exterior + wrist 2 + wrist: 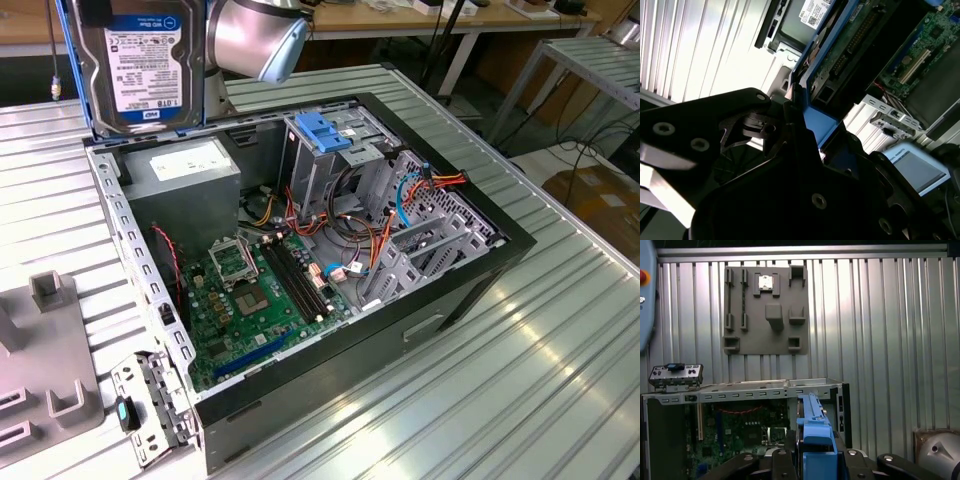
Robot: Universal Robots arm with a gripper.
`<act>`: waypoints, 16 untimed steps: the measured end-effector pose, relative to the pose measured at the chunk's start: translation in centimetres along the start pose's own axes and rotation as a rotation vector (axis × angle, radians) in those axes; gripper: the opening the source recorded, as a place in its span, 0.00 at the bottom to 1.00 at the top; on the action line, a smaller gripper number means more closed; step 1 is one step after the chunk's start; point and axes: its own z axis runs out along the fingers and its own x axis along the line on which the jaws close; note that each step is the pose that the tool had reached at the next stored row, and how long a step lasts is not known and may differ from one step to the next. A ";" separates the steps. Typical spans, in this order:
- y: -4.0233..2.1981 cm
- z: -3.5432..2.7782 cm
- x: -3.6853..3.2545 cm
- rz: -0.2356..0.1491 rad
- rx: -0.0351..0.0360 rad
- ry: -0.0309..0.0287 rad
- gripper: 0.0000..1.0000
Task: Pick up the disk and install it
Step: 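Pick up the disk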
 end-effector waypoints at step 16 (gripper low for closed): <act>-2.02 -0.04 -0.09 0.000 0.0000 0.0001 0.37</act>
